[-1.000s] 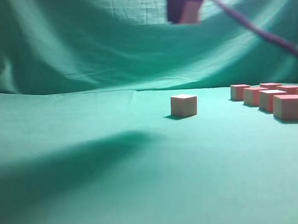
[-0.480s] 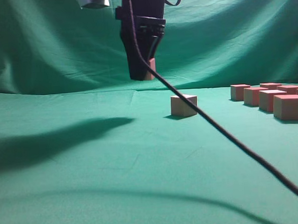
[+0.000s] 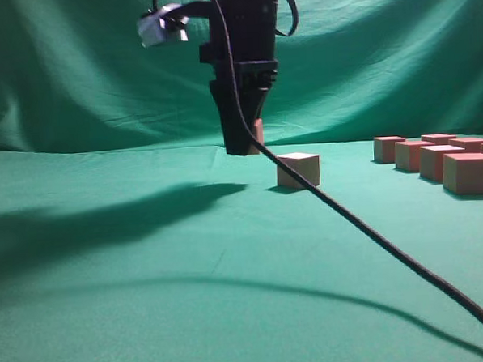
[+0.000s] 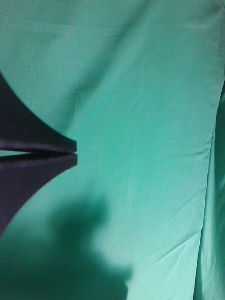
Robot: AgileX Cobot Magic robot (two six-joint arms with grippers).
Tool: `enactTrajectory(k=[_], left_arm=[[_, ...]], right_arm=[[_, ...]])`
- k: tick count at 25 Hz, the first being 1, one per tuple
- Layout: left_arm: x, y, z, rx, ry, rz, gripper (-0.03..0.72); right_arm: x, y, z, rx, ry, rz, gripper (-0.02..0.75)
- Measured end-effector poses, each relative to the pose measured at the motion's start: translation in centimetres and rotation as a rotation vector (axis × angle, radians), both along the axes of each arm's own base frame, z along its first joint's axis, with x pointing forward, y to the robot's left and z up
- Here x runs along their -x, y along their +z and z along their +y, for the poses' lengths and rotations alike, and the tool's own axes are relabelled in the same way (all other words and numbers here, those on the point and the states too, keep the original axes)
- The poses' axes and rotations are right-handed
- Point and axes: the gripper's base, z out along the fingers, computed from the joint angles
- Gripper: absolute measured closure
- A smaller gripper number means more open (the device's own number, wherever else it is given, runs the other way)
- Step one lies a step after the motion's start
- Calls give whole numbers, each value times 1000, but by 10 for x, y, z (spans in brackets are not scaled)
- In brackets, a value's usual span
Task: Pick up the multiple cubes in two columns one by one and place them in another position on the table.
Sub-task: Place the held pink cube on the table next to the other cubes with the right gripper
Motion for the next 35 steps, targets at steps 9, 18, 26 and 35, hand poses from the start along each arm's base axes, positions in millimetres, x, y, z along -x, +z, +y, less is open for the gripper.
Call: enactTrajectory(k=[9, 18, 26, 35], left_arm=[[0, 0, 0, 0, 0, 0, 688], [0, 0, 0, 0, 0, 0, 688], [0, 0, 0, 0, 0, 0, 688], [0, 0, 0, 0, 0, 0, 688]], right_arm=[[-11, -9, -8, -81, -62, 37, 476], [-11, -18, -6, -83, -66, 62, 476], [-11, -27, -6, -66, -66, 85, 476], [-12, -33, -7, -42, -61, 87, 476]])
